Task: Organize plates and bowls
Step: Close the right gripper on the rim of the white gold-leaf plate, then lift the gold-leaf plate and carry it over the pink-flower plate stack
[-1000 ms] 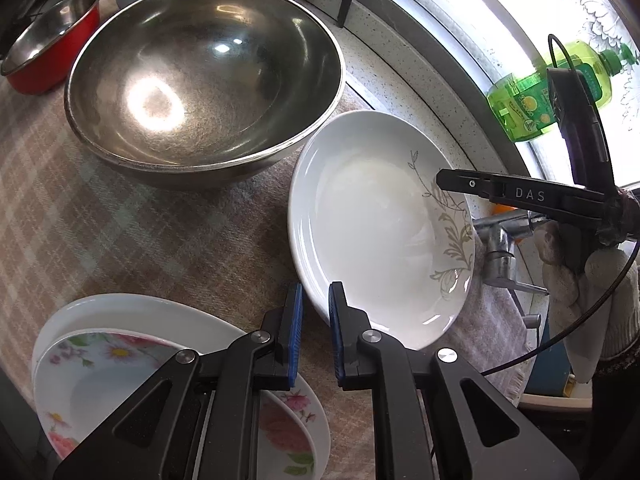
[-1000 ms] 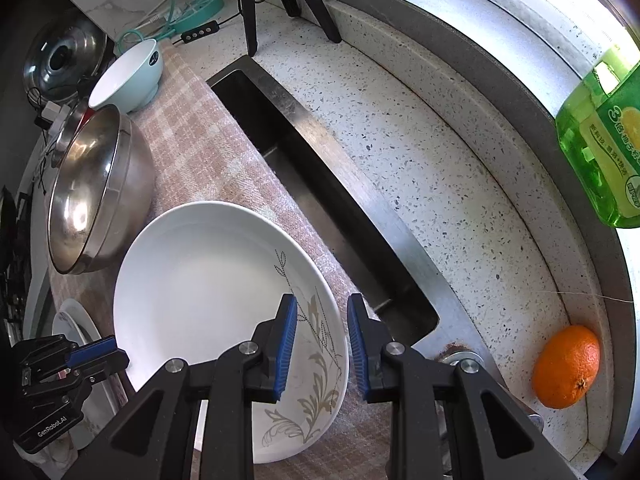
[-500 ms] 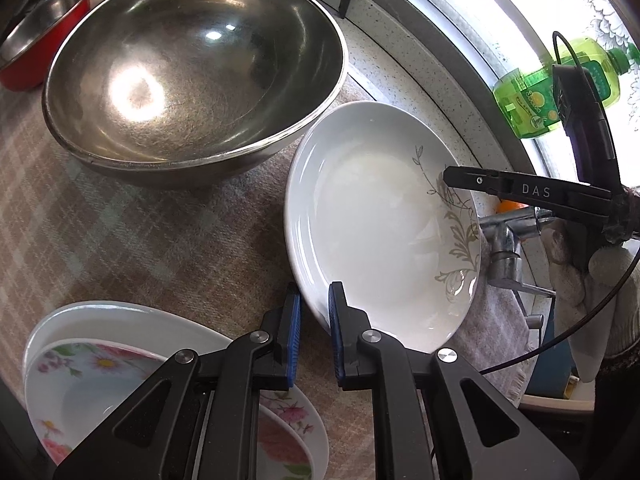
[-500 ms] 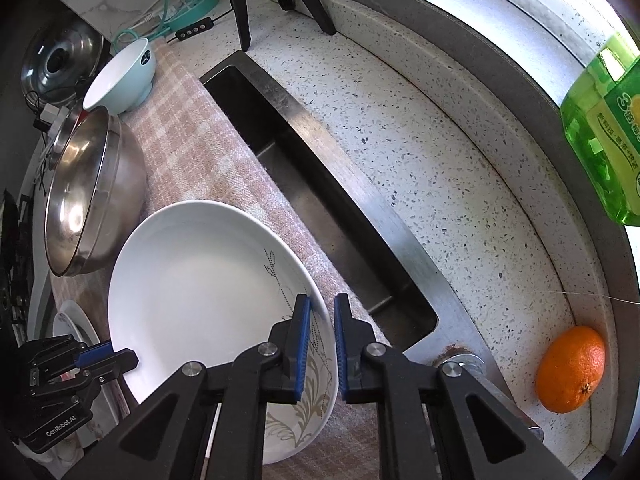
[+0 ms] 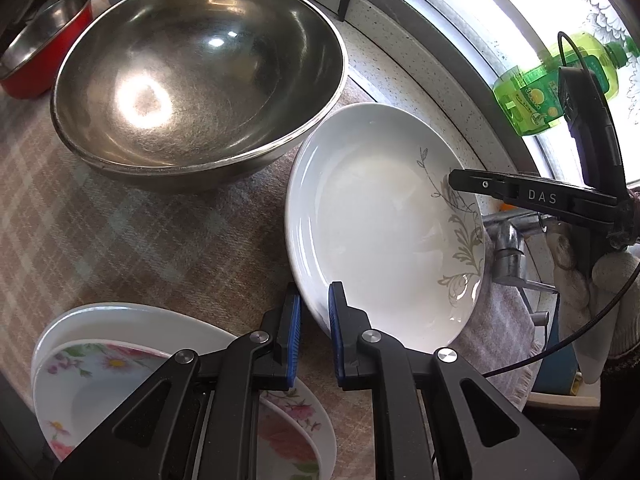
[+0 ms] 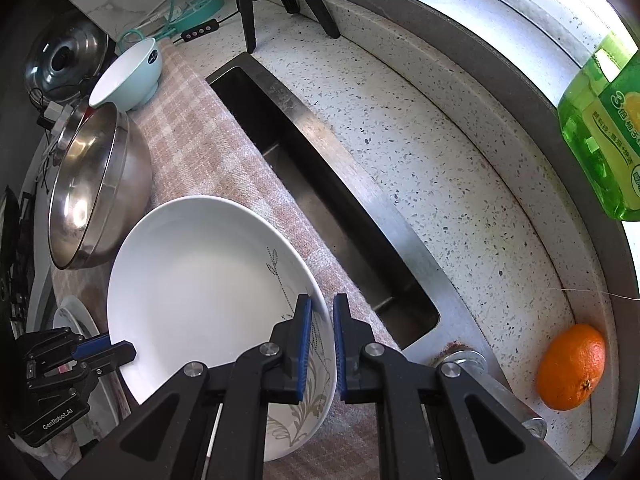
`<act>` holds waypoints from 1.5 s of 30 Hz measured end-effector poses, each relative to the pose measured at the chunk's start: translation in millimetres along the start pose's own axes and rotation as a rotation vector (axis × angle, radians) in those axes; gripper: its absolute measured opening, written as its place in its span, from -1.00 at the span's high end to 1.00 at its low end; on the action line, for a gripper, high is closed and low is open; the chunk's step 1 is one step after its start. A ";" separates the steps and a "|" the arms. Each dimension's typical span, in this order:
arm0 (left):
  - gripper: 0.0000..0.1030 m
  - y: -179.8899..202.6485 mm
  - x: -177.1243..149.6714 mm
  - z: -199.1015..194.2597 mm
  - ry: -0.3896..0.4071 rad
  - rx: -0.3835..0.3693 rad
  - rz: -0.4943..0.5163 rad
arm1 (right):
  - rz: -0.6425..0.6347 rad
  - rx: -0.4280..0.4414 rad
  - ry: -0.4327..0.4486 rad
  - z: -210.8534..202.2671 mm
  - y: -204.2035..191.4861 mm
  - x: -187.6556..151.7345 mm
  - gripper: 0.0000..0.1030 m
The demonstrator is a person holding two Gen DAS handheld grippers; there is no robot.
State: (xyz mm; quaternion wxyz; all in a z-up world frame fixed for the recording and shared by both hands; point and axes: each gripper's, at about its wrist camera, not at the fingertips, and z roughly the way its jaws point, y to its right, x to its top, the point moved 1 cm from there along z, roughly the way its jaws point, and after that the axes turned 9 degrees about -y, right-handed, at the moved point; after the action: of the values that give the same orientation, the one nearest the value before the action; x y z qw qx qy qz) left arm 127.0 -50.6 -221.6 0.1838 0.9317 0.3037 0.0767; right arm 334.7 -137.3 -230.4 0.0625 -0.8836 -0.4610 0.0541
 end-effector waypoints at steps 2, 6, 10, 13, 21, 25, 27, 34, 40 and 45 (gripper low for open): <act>0.77 -0.1 -2.1 -0.8 0.001 0.002 0.001 | 0.004 0.002 0.003 -0.4 -1.1 -2.1 0.81; 0.77 -0.8 -4.1 -1.5 -0.001 0.003 0.004 | 0.015 0.019 0.011 -3.2 -1.6 -5.0 0.81; 0.77 1.1 -6.4 -4.4 0.001 0.002 0.014 | 0.017 0.017 0.023 -8.9 -2.3 -7.7 0.81; 0.77 1.6 -7.5 -7.6 0.002 -0.013 0.006 | 0.022 0.017 0.028 -14.3 -1.9 -10.3 0.81; 0.77 4.2 -14.4 -23.3 0.024 -0.029 0.010 | 0.030 0.025 0.055 -31.4 -4.7 -14.9 0.81; 0.77 4.2 -20.9 -33.2 0.039 -0.039 0.015 | 0.032 0.024 0.066 -40.3 -8.0 -19.5 0.81; 0.77 3.0 -24.5 -38.4 0.044 -0.046 0.013 | 0.031 0.023 0.068 -43.3 -10.4 -21.9 0.81; 0.77 -8.7 -35.4 -58.2 0.076 -0.051 0.009 | 0.014 0.005 0.080 -52.9 -30.3 -27.1 0.81; 0.77 -22.8 -40.0 -71.9 0.081 -0.060 0.022 | 0.035 0.013 0.099 -62.4 -49.3 -34.1 0.81; 0.77 -40.4 -44.2 -82.0 0.069 -0.068 0.047 | 0.069 0.011 0.102 -59.7 -69.3 -43.3 0.81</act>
State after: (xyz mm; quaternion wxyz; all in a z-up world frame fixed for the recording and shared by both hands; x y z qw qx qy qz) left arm 48.9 -22.4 -163.1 0.2031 0.9286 0.2851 0.1234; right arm 263.2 -137.2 -158.8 0.0890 -0.9002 -0.4260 0.0135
